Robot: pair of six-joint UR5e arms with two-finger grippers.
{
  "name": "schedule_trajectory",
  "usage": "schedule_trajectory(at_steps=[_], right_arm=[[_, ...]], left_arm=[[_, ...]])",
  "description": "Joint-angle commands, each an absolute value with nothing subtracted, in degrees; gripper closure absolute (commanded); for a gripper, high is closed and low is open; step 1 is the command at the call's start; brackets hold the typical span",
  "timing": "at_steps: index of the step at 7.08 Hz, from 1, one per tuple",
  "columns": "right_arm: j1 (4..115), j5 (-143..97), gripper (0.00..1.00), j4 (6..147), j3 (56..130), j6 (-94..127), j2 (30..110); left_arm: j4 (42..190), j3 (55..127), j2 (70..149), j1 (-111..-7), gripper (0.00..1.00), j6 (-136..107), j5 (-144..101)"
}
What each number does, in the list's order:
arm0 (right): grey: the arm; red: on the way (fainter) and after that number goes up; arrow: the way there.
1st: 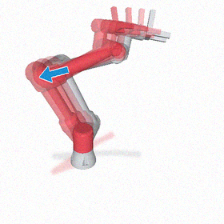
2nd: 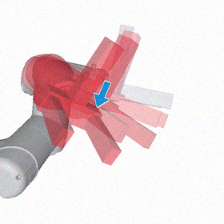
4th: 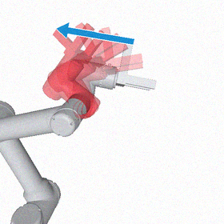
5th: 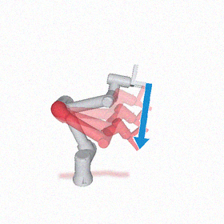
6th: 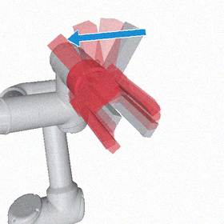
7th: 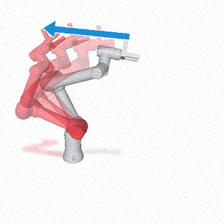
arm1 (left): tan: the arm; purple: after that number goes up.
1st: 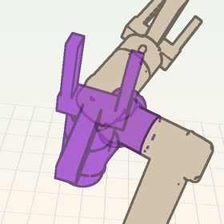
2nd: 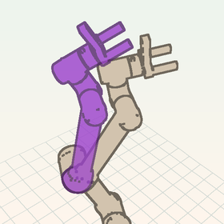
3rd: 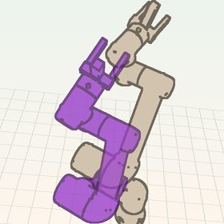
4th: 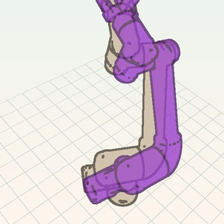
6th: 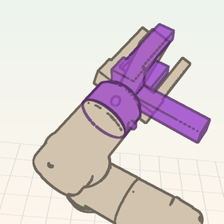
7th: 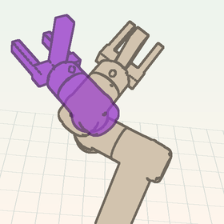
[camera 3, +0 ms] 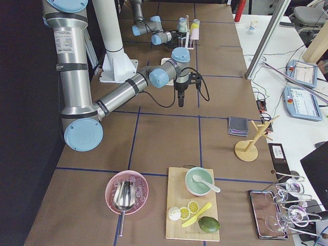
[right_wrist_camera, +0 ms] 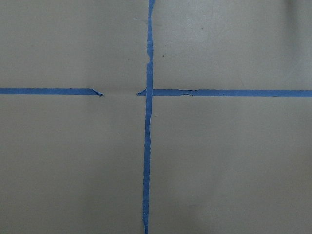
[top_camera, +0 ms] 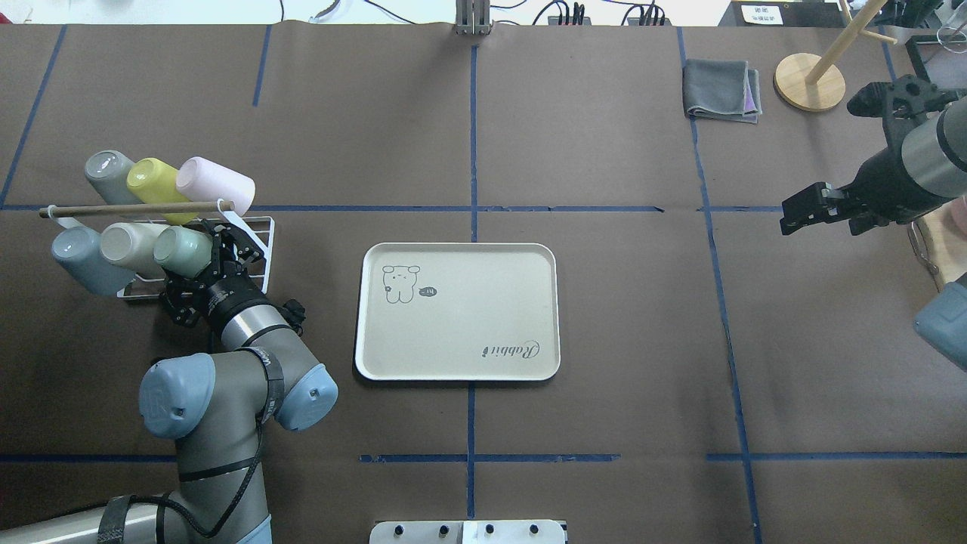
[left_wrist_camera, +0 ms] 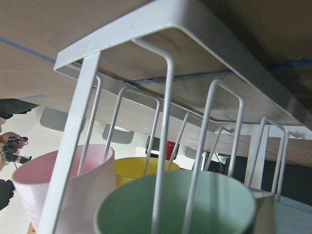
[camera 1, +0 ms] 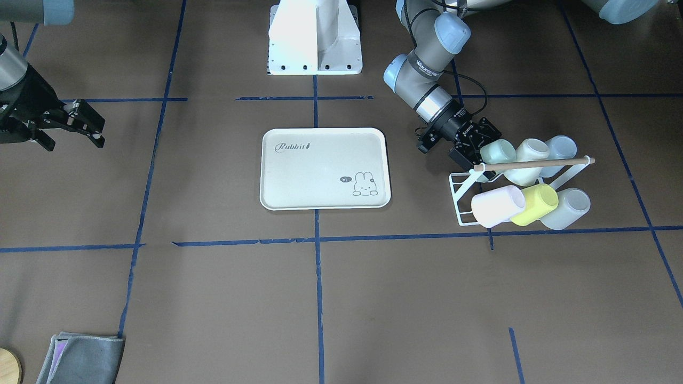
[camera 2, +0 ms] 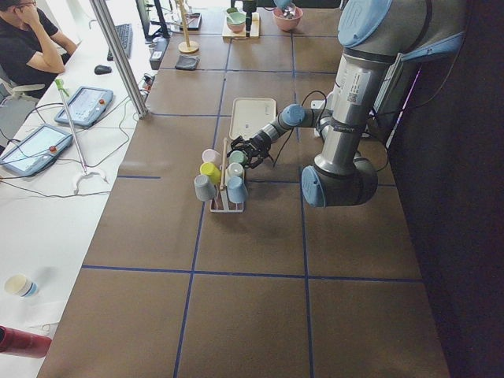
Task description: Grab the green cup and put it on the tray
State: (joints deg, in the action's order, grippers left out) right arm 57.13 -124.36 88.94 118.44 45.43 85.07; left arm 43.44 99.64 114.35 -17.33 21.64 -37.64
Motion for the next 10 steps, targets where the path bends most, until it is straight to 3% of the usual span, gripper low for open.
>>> schedule_trajectory(at_steps=[1,10], right_arm=[[57.13,-124.37,0.0,88.95,118.48,45.44,85.08],[57.04,-124.37,0.0,89.03,118.3,45.61,84.99]], left_arm=[[43.33,99.93,114.35,-17.23,0.44,22.06,-37.62],[33.24,101.25,114.61,-15.73,0.41,28.48,-35.16]])
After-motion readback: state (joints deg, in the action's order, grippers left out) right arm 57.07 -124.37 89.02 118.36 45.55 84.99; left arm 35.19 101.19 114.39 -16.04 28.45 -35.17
